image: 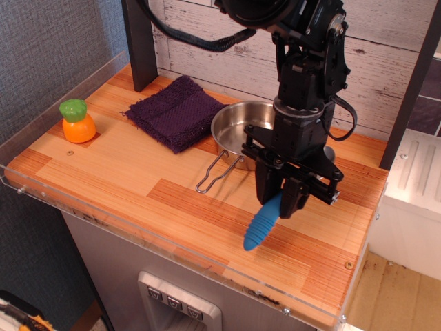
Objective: Move blue spoon diagonally from top to bottom of the table
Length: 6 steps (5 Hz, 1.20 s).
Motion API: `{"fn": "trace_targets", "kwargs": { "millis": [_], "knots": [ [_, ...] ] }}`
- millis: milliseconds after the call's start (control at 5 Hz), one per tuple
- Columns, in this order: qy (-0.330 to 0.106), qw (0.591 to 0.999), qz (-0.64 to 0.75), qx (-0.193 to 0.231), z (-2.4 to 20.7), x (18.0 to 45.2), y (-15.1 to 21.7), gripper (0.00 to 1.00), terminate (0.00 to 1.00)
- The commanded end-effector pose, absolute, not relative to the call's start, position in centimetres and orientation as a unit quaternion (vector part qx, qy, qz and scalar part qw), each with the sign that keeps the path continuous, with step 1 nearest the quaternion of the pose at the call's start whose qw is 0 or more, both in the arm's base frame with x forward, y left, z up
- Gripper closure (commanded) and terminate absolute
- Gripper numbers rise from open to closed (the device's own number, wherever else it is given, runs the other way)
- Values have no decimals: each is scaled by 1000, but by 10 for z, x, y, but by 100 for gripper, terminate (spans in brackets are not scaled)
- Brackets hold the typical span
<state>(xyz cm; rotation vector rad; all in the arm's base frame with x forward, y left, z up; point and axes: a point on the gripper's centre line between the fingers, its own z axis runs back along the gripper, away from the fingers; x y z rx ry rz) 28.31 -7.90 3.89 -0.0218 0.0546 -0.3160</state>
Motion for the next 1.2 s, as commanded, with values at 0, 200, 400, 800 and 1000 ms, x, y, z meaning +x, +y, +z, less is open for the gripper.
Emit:
{"fn": "trace_targets", "kwargs": {
  "millis": [0, 200, 400, 800, 1000],
  "knots": [
    [42, 981, -184, -47, 43, 281, -75, 100, 0],
    [33, 980, -186, -55, 43, 282, -75, 0, 0],
    [9, 981, -186, -56, 41, 284, -76, 0, 0],
    [-53, 984, -168, -22, 117, 280, -22, 0, 0],
    [-86, 985, -147, -5, 132, 281, 3, 0, 0]
  ]
}}
